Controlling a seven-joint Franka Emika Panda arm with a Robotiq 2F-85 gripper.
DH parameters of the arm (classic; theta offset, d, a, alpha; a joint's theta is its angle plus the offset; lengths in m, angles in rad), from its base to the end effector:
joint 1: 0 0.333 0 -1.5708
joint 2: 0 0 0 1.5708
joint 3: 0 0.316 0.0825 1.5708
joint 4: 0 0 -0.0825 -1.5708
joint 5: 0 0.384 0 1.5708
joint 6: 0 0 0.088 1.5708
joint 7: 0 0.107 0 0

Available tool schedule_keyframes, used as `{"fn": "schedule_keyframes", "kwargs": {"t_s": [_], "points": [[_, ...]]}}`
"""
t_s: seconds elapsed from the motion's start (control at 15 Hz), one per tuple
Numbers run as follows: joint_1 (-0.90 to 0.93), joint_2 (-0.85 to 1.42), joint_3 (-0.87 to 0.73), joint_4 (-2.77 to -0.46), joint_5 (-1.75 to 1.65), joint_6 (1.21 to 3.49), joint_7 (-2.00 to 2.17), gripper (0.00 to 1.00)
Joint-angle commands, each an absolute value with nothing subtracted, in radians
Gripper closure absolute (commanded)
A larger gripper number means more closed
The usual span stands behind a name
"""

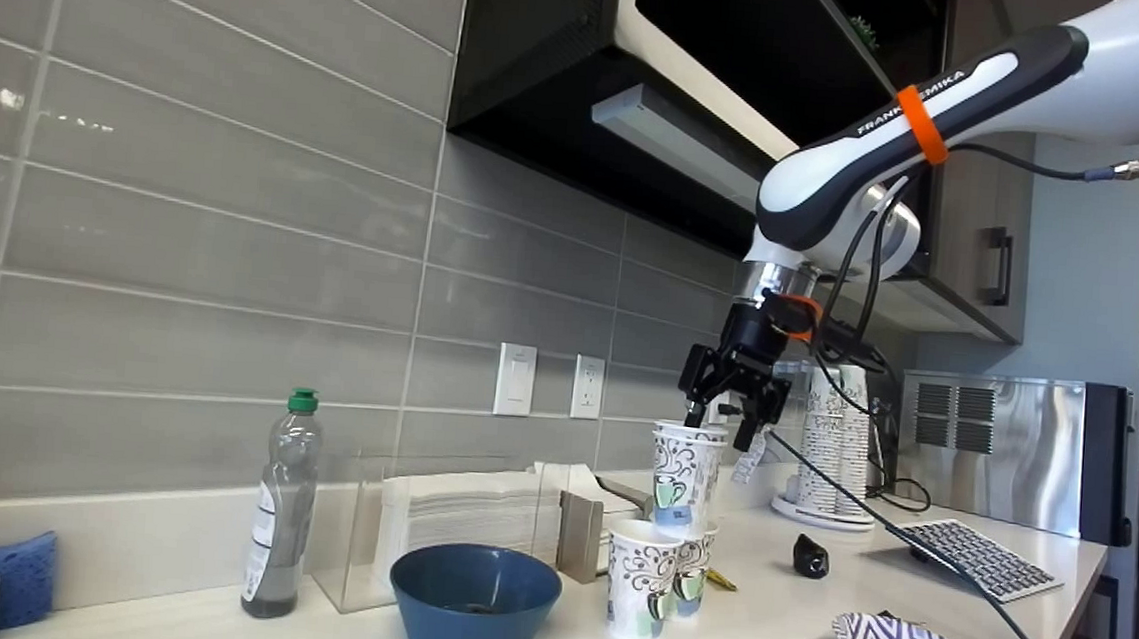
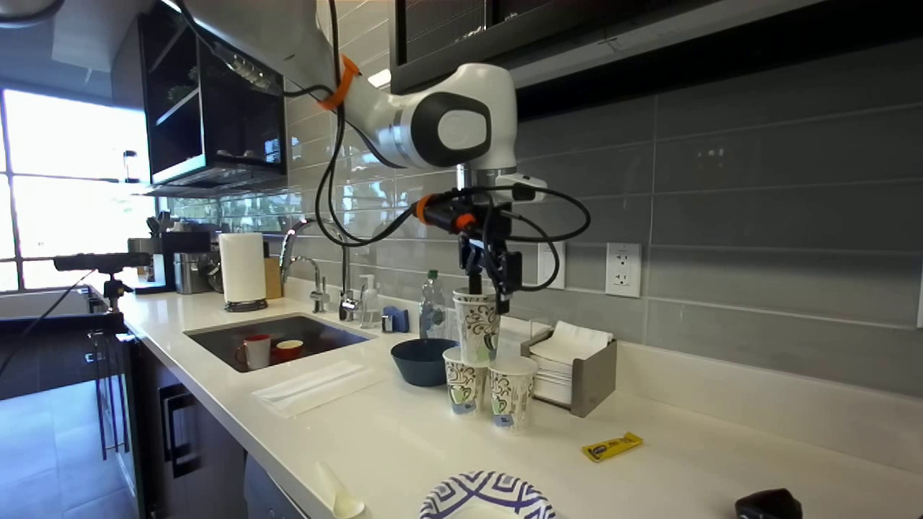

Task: Put the front left cup on the two back cups, then put the front cup in the cup on the top

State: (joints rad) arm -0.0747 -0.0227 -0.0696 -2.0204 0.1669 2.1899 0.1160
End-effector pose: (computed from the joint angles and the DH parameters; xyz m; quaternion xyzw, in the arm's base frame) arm 0.5610 -0.0757 0.4791 -0.9781 0.1701 -0.0966 0.0716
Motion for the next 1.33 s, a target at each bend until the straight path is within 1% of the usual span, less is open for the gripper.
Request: {"fn": "schedule_keyframes", "kwargs": {"t_s": [0.0, 0.47, 0.53, 0.6, 1.27], "points": [[-0.074, -0.016, -0.072, -2.027, 0.194, 2.207, 0.124, 0.46], [-0.073, 0.000, -0.070, -2.016, 0.203, 2.214, 0.122, 0.95], [-0.073, 0.002, -0.070, -2.015, 0.204, 2.217, 0.123, 0.99], [-0.072, 0.005, -0.069, -2.011, 0.205, 2.218, 0.122, 1.00], [-0.064, -0.012, -0.061, -1.961, 0.188, 2.192, 0.120, 0.99]]}}
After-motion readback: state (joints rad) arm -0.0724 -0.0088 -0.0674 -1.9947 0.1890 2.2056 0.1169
